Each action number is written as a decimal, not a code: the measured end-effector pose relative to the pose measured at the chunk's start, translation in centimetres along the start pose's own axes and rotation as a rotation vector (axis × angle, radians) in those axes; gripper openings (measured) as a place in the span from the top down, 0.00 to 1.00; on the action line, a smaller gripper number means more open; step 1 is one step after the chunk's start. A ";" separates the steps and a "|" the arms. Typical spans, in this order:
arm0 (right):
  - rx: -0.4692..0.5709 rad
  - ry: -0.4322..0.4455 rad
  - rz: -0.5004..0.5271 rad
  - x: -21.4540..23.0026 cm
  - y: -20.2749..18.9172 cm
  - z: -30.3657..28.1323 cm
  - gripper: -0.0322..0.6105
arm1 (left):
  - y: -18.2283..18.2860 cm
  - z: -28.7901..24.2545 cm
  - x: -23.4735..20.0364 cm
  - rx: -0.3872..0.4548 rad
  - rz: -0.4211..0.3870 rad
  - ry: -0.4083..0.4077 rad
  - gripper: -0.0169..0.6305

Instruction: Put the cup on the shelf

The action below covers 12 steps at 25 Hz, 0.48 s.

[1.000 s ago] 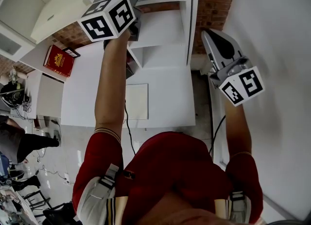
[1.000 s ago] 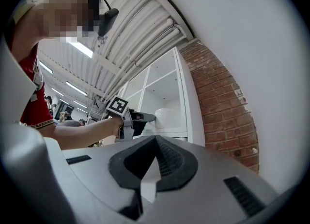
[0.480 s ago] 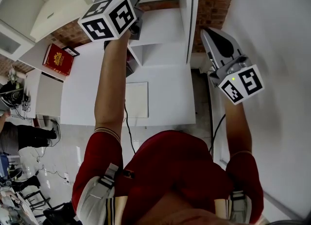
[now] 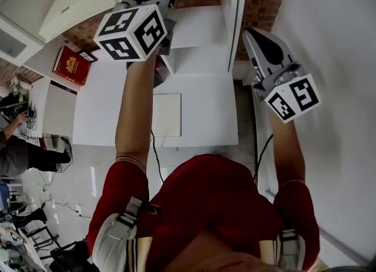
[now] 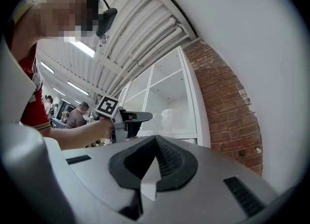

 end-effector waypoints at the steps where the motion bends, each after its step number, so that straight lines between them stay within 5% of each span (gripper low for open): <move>1: 0.001 0.001 0.000 -0.2 0.1 -0.1 0.95 | -0.1 0.6 0.1 0.002 0.003 -0.003 0.75; 12: 0.014 0.014 -0.002 -2.3 0.7 -0.2 0.95 | -2.1 6.8 2.6 0.019 0.035 -0.087 0.76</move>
Point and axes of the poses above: the fingertips, and each gripper's own axes: z backward along the fingers, x to its right, y out of its top, the point moved 10 cm from there along z, backward along the fingers, and after that the axes turned 2 degrees about y, right-handed, at the moved point
